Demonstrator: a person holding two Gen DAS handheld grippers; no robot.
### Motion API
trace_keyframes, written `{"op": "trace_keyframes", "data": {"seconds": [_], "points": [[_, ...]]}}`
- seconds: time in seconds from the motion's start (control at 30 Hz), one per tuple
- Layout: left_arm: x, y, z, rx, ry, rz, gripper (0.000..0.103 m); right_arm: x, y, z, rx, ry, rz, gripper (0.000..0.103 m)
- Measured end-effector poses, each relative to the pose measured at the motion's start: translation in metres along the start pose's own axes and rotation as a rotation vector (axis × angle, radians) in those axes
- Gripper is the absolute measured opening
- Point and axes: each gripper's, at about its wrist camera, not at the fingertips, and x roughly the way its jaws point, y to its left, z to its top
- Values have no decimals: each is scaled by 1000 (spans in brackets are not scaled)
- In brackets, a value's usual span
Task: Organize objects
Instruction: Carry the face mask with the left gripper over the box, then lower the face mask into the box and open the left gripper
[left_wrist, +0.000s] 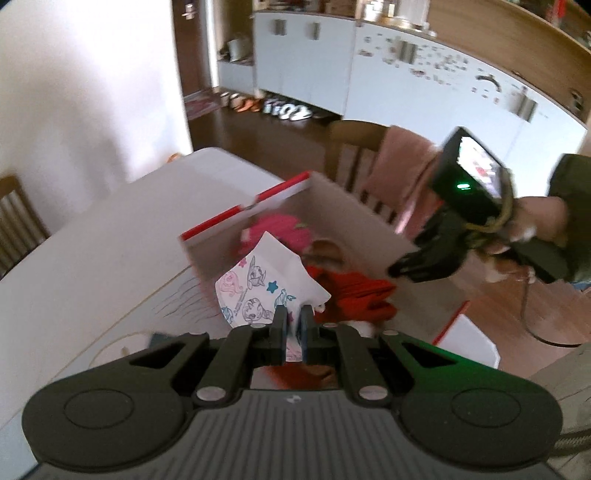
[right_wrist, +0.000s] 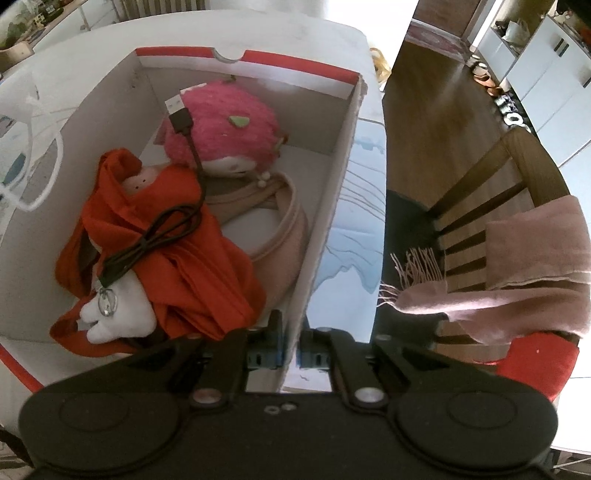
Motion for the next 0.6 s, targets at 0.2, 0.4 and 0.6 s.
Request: {"op": "trace_keyframes", "data": {"seconds": [0.2,0.4,0.6], "points": [[10,-37,14,59,-9,-54,6,-1,1,0,-6,-3,0,5],[37,-63,20,118,25,-74,6,-1,1,-1,-7,-7,2,5],[71,-72,16,124,94,-83,6,-1,1,-1,-7,-10,2,5]]}}
